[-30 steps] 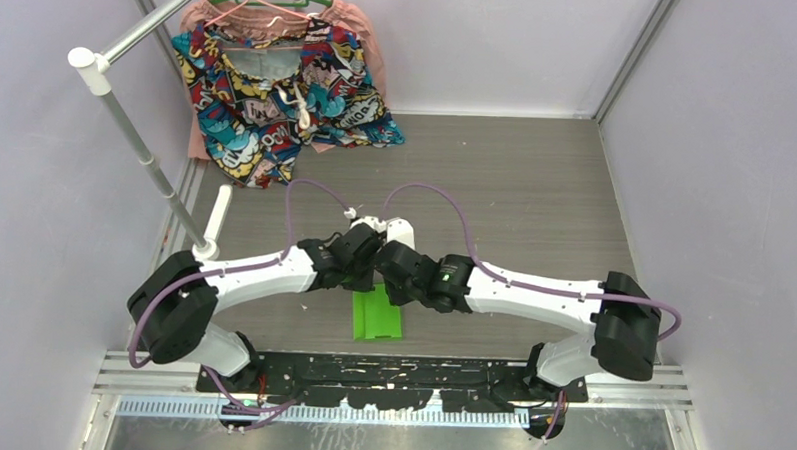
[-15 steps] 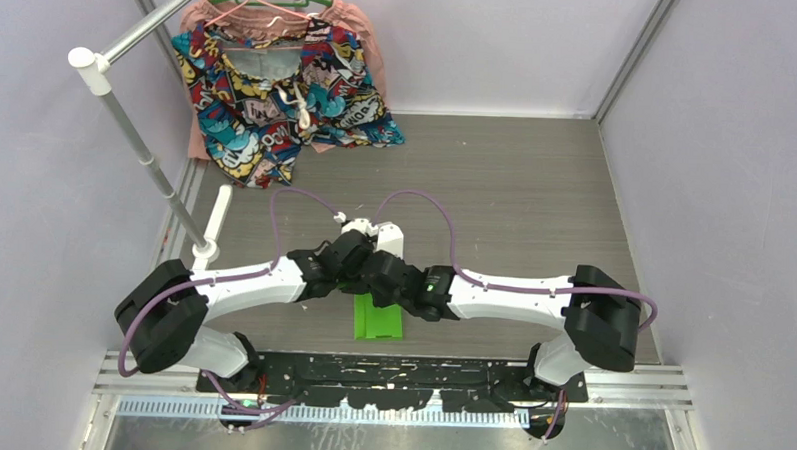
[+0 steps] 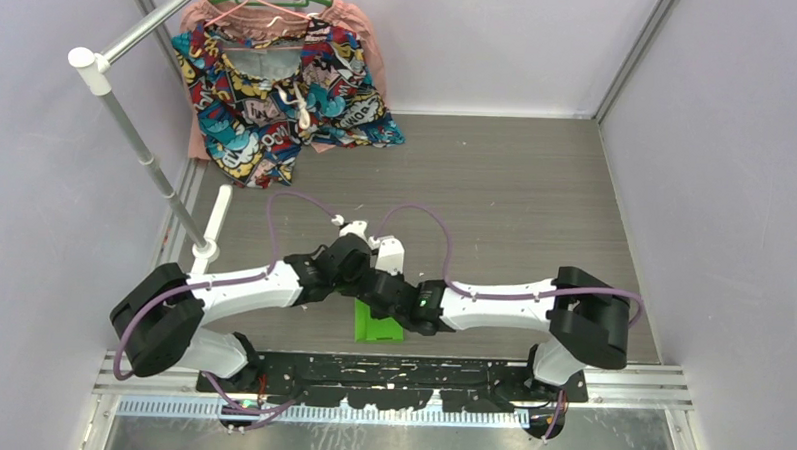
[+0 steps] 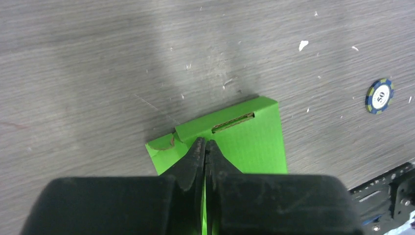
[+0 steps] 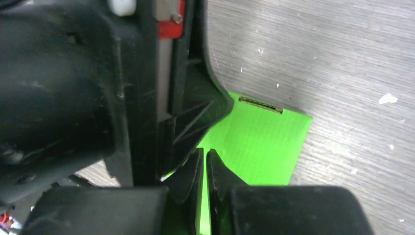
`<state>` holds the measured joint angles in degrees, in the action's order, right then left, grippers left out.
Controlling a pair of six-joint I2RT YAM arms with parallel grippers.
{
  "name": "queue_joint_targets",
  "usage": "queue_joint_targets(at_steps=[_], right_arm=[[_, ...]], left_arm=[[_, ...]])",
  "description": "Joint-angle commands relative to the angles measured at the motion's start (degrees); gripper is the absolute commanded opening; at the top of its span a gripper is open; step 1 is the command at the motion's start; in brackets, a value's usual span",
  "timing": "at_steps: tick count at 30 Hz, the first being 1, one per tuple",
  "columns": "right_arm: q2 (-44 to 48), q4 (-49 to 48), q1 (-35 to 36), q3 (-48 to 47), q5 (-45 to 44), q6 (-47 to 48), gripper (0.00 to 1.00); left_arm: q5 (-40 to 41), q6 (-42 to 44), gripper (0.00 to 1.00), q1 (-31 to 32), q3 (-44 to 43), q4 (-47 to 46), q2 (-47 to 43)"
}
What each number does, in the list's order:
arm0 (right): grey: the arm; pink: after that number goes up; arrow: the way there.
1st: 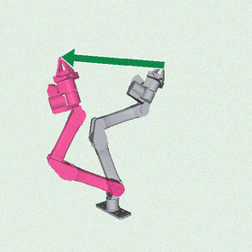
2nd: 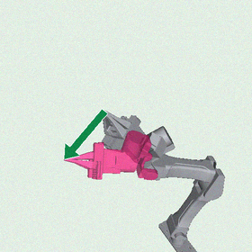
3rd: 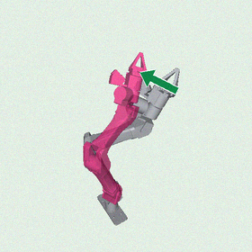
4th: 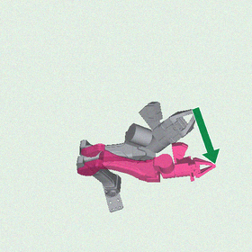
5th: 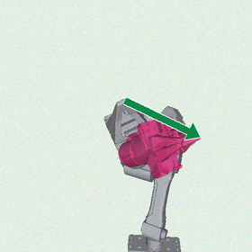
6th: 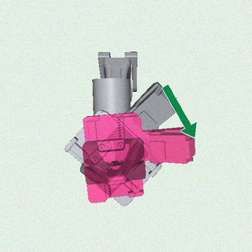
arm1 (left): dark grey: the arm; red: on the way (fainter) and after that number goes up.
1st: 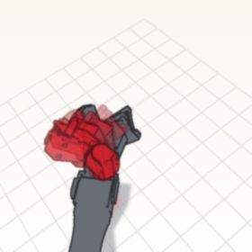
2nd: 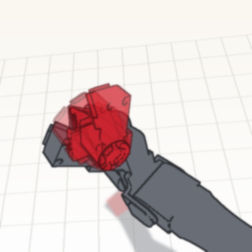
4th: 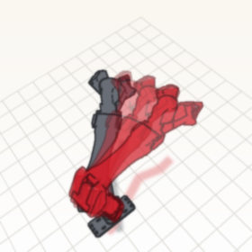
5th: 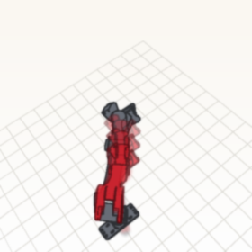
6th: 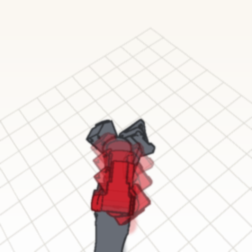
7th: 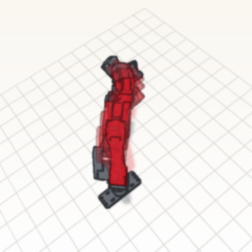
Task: Fold the paper box
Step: Close the paper box at the center of the board.
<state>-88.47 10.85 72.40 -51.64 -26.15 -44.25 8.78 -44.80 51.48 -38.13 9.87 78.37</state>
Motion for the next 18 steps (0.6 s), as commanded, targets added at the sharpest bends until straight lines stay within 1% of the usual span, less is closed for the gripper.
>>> queue_joint_targets(at_steps=[1, 4, 11, 14, 18], right_arm=[[-4.7, 5.3, 7.4, 3.1, 11.7, 1.0, 0.12], [-4.0, 5.1, 8.6, 4.7, 10.7, -0.7, 0.12], [-3.9, 4.5, 8.8, 7.0, 9.5, -3.1, 0.13], [-3.7, 4.4, 8.8, 7.5, 9.1, -4.1, 0.12], [-3.1, 3.8, 8.8, 8.4, 9.5, -5.4, 0.13]], left_arm=[[-2.3, -2.8, 0.00, 0.4, -0.7, -6.2, -0.9], [-1.8, -3.0, 0.00, 0.4, -0.9, -6.7, -1.7], [-1.2, -3.3, 0.00, 0.4, -0.8, -7.7, -2.7], [0.8, -3.2, 0.01, 0.4, -0.3, -7.7, -5.2], [4.0, -2.1, 0.00, 0.4, 0.8, -6.4, -11.2]])
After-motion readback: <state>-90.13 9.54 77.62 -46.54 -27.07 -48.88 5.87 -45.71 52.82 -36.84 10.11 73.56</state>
